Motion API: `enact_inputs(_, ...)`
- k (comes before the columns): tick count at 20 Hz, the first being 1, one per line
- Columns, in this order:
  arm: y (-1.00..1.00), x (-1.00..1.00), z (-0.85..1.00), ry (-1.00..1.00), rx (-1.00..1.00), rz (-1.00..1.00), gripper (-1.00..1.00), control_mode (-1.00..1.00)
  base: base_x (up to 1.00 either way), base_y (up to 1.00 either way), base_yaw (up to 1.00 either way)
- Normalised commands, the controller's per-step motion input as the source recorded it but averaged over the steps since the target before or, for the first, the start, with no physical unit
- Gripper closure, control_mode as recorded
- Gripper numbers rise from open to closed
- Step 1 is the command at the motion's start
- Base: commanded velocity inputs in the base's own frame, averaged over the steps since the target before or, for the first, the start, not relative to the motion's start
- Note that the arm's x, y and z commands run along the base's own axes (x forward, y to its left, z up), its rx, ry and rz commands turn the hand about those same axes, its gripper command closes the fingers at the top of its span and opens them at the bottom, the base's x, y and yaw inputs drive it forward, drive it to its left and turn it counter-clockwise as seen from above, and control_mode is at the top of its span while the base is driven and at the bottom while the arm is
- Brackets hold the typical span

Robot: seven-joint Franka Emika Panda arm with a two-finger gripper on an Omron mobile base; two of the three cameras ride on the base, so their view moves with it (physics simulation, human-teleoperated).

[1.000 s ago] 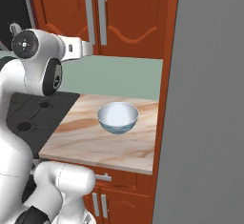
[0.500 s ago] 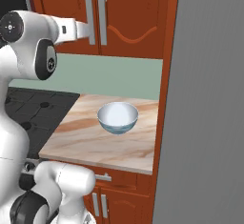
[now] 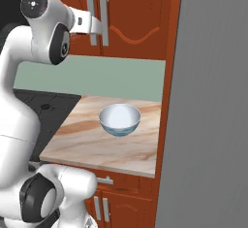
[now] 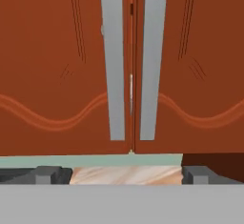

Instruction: Open the cabinet and setup a tea strainer by placing it in the bowl upright.

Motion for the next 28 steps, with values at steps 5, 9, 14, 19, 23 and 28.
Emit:
enact_inputs(5,0.02,0.2,-0.04,0.0,0.0,0.0,-1.0,-1.0,0.0,0.0,0.0)
enact_inputs(9,0.29,0.41,0.0,0.0,0.0,0.0,-1.0,-1.0,0.0,0.0,0.0)
enact_inputs(14,0.14,0.49,0.0,-0.02,0.0,-0.04,-1.0,-1.0,0.0,0.0,0.0)
enact_inputs(19,-0.06,0.52,0.0,0.0,0.0,-0.01,-1.0,-1.0,0.0,0.0,0.0)
enact_inputs(23,-0.13,0.44,-0.07,0.0,0.0,0.0,-1.0,-1.0,0.0,0.0,0.0)
enact_inputs(28,-0.07,0.44,-0.12,0.0,0.0,0.0,-1.0,-1.0,0.0,0.0,0.0)
